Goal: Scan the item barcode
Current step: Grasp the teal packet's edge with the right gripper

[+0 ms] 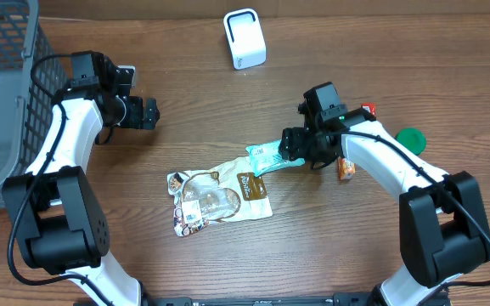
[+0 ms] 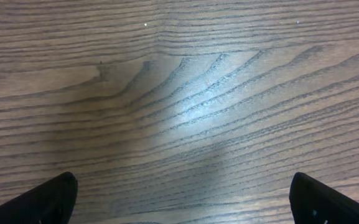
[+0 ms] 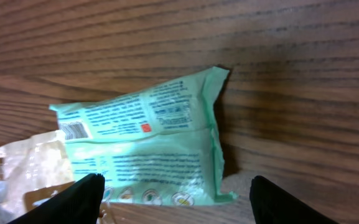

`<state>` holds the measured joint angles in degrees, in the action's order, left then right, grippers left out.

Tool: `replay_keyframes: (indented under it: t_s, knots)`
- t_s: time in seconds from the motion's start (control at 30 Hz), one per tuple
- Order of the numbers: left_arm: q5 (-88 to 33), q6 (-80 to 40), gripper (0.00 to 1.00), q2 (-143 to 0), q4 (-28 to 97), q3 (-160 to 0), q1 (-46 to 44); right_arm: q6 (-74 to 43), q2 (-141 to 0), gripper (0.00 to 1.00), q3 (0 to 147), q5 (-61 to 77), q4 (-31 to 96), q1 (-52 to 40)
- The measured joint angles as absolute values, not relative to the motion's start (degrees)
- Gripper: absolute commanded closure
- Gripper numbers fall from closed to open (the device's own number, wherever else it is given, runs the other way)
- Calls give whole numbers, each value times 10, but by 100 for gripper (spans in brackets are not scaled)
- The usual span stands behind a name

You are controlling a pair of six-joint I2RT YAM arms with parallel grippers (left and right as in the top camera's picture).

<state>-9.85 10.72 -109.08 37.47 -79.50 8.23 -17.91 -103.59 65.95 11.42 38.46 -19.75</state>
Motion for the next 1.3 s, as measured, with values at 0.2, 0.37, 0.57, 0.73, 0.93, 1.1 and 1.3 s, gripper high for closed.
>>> replay_keyframes:
  t_s: [0.2, 0.37, 0.57, 0.73, 0.93, 1.1, 1.3]
  knots:
    - [-98, 107, 0, -1091, 375, -795, 82, -180, -1036, 25, 627, 111, 351, -197]
    - [-98, 107, 0, -1091, 375, -795, 82, -179, -1036, 29, 607, 111, 322, -197]
    - [-98, 107, 0, -1091, 375, -795, 82, -180, -1036, 35, 595, 111, 310, -197]
    - [-98, 107, 0, -1091, 375, -795, 82, -179, -1036, 44, 595, 111, 307, -197]
    - [-98, 107, 0, -1091, 375, -795, 82, -180, -1036, 49, 595, 112, 306, -197]
    - [-98, 107, 0, -1091, 375, -795, 82, -179, -1036, 60, 595, 121, 306, -197]
    - [-98, 107, 0, -1091, 375, -795, 82, -179, -1036, 76, 595, 131, 305, -198]
